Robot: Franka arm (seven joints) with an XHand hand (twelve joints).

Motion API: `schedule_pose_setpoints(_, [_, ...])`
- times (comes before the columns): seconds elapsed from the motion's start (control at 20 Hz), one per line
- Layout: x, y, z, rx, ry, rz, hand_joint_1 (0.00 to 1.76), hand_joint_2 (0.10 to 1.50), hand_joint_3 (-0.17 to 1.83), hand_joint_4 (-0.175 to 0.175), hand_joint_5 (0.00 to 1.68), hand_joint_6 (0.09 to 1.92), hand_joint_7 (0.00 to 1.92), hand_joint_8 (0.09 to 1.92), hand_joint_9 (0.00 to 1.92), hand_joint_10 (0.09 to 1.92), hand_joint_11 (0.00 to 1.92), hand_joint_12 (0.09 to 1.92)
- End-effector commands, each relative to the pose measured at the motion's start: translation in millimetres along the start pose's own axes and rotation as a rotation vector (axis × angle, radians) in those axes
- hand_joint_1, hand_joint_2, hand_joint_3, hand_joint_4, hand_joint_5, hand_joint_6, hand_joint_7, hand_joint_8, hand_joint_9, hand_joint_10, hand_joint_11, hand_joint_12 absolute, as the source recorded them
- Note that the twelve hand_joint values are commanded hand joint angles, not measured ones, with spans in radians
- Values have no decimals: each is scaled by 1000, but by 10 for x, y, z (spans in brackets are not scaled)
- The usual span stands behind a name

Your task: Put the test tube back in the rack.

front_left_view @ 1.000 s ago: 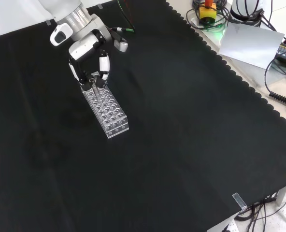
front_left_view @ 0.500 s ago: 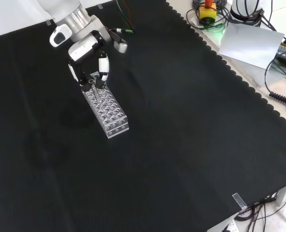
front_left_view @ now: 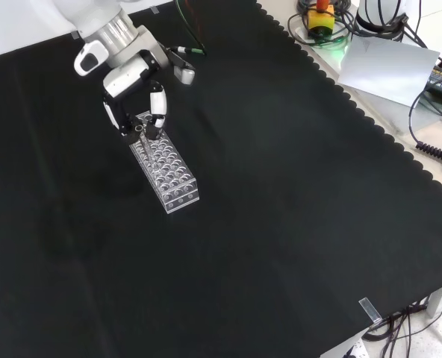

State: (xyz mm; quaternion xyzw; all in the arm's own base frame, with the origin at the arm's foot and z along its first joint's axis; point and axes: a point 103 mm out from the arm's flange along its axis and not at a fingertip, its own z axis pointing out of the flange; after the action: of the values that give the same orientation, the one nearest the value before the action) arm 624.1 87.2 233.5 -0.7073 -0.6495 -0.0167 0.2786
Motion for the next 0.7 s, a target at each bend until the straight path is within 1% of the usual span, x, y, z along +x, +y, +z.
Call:
schedule_pose_setpoints(0.05, [7, 8, 94, 7, 2, -10, 1434, 691, 557, -175, 1358, 117, 1327, 775, 1258, 770, 1141, 886])
schedule_pose_setpoints(0.55, [-28, -3, 122, 16, -5, -20, 1434, 690, 558, -175, 1357, 120, 1326, 776, 1258, 770, 1141, 886])
schedule_pose_setpoints(0.7, [-88, -13, 191, 17, -8, -15, 1434, 690, 558, -175, 1357, 121, 1326, 776, 1258, 770, 1141, 886])
